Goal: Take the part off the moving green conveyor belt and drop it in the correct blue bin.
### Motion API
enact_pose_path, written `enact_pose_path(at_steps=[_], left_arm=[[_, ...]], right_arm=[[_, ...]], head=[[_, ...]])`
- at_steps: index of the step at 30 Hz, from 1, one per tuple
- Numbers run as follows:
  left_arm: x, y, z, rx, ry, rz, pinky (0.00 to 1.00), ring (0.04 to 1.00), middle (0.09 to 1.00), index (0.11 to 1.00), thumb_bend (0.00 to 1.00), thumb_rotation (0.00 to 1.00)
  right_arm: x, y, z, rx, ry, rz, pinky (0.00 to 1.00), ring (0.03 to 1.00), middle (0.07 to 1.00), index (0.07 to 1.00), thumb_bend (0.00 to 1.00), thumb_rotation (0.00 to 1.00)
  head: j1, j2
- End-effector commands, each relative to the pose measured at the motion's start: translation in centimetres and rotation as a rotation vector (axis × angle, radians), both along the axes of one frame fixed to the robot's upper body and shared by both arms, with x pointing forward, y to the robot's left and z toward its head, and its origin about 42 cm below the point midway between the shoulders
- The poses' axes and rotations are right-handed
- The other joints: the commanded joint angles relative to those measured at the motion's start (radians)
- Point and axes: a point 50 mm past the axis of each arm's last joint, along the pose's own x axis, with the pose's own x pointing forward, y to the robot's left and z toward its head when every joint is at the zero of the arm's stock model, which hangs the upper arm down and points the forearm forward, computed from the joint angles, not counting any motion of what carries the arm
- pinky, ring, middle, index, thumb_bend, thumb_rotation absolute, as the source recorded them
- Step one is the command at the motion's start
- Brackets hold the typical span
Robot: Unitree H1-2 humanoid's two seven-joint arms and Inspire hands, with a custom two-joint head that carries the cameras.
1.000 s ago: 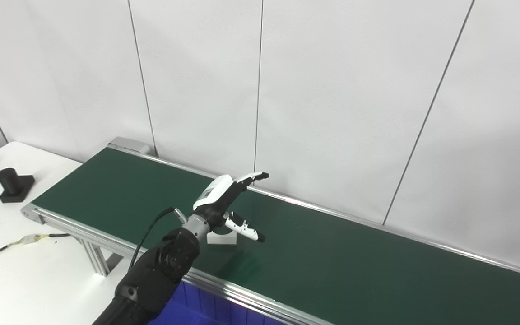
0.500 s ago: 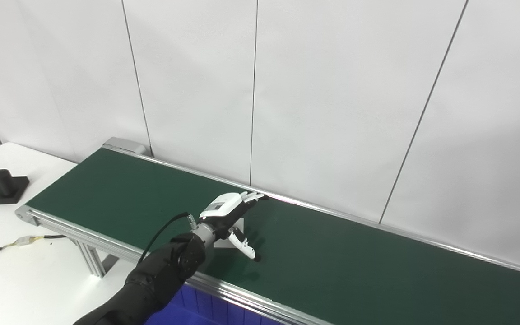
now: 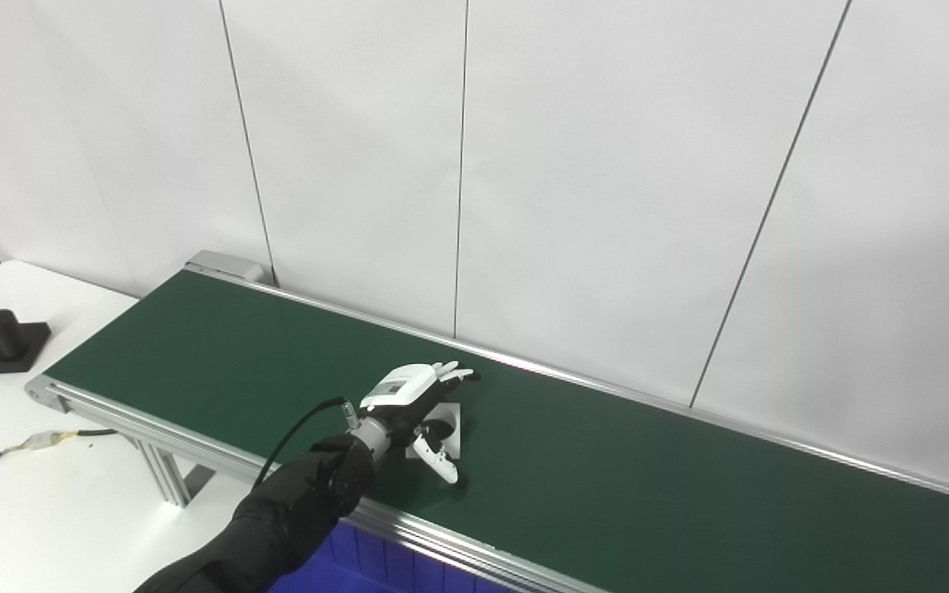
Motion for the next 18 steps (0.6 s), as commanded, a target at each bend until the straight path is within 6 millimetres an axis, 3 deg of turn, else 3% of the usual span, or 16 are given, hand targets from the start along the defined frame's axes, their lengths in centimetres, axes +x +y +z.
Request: enact_pose_path(at_steps=[1, 6, 8, 9, 11, 13, 14, 15, 18], left_arm=[[1.30, 1.23, 2.17, 0.022, -0.087, 0.024, 1.00, 1.000, 0.951, 0.850, 0.94, 0.09], [1.18, 1.54, 1.94, -0.029, -0.110, 0.031, 1.00, 0.952, 0.857, 0.734, 0.92, 0.01], [1.07, 1.52, 1.91, -0.065, -0.129, 0.039, 0.81, 0.859, 0.795, 0.678, 0.90, 0.00], [1.03, 1.49, 1.90, -0.081, -0.139, 0.046, 0.78, 0.840, 0.782, 0.668, 0.90, 0.00], [0.95, 1.32, 1.84, -0.109, -0.164, 0.061, 0.61, 0.679, 0.690, 0.626, 0.88, 0.00], [0.90, 1.27, 1.65, -0.140, -0.186, 0.075, 0.54, 0.590, 0.627, 0.593, 0.85, 0.00], [0.88, 1.22, 1.59, -0.156, -0.192, 0.081, 0.50, 0.539, 0.547, 0.565, 0.67, 0.00], [0.86, 1.23, 1.50, -0.174, -0.196, 0.083, 0.48, 0.493, 0.528, 0.530, 0.59, 0.00], [0.81, 1.23, 1.32, -0.208, -0.199, 0.082, 0.42, 0.441, 0.502, 0.501, 0.50, 0.00]], right_arm=[[0.34, 0.35, 1.18, 0.028, -0.080, 0.016, 0.59, 0.711, 0.784, 0.804, 0.57, 0.00], [0.27, 0.38, 1.20, 0.033, -0.078, 0.017, 0.59, 0.713, 0.785, 0.806, 0.57, 0.00], [0.19, 0.39, 1.23, 0.036, -0.078, 0.017, 0.59, 0.715, 0.786, 0.807, 0.57, 0.00], [0.16, 0.40, 1.24, 0.036, -0.078, 0.017, 0.59, 0.716, 0.786, 0.807, 0.57, 0.00], [0.14, 0.39, 1.19, 0.034, -0.077, 0.017, 0.59, 0.715, 0.785, 0.806, 0.57, 0.00], [0.10, 0.39, 1.16, 0.035, -0.075, 0.014, 0.59, 0.713, 0.784, 0.805, 0.57, 0.00], [0.08, 0.39, 1.16, 0.035, -0.075, 0.014, 0.59, 0.710, 0.782, 0.803, 0.57, 0.00], [0.05, 0.38, 1.16, 0.034, -0.076, 0.013, 0.59, 0.709, 0.781, 0.804, 0.56, 0.00], [0.01, 0.35, 1.20, 0.032, -0.078, 0.014, 0.59, 0.708, 0.777, 0.803, 0.56, 0.00]], head=[[-0.002, 0.003], [-0.003, 0.007], [-0.003, 0.008], [-0.003, 0.009], [-0.004, 0.009], [-0.005, 0.010], [-0.006, 0.011], [-0.007, 0.012], [-0.006, 0.013]])
